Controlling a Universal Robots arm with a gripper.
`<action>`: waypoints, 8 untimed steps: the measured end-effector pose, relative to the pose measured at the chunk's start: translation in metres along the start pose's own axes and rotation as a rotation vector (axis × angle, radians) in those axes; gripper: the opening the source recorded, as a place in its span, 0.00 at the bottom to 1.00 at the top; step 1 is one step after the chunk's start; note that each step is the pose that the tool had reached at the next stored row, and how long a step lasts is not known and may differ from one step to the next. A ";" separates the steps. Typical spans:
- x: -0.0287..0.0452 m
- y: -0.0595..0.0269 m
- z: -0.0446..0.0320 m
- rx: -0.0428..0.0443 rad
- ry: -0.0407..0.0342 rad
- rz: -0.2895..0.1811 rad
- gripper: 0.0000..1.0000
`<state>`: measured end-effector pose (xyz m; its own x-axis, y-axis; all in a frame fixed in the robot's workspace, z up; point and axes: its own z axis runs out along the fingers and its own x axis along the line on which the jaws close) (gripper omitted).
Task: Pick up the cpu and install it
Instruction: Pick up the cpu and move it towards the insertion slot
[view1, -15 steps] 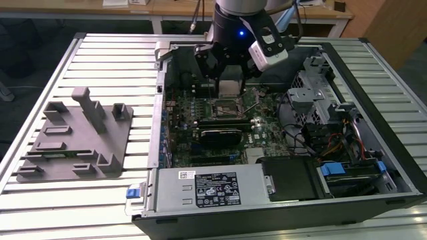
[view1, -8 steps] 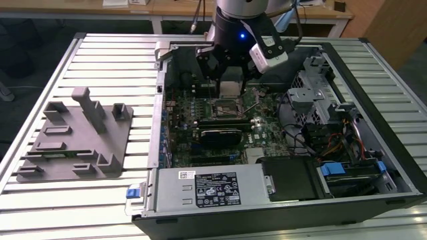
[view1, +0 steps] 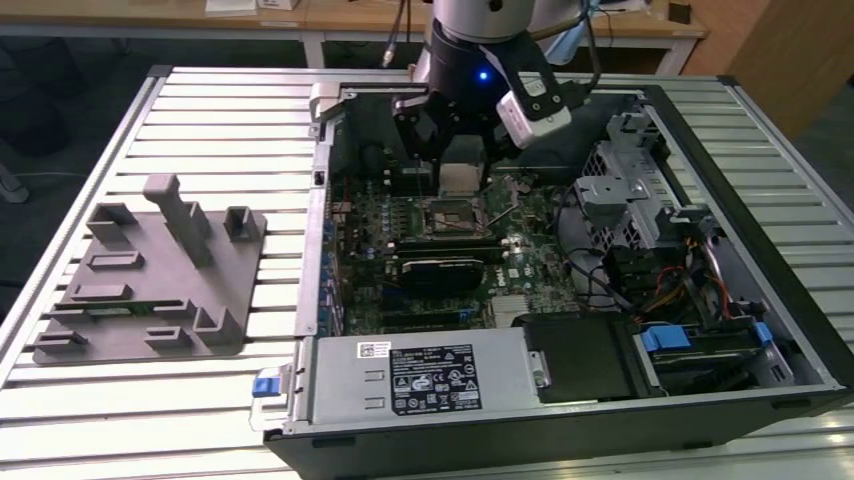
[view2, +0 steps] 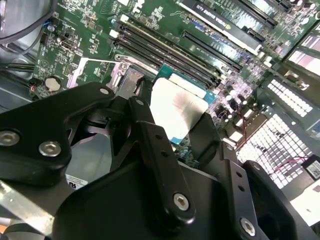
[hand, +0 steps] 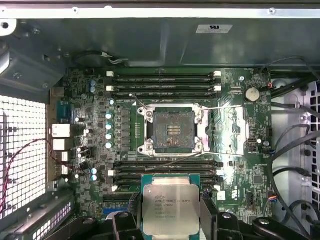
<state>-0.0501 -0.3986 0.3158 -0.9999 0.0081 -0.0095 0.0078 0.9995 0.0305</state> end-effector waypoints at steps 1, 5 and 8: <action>-0.0002 0.0008 0.0006 0.0001 0.0000 0.000 0.55; -0.0010 0.0040 0.0035 0.0000 0.0000 0.000 0.55; -0.0011 0.0067 0.0060 0.0000 0.0000 0.000 0.55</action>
<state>-0.0489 -0.3918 0.3100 -0.9999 0.0081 -0.0095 0.0078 0.9995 0.0305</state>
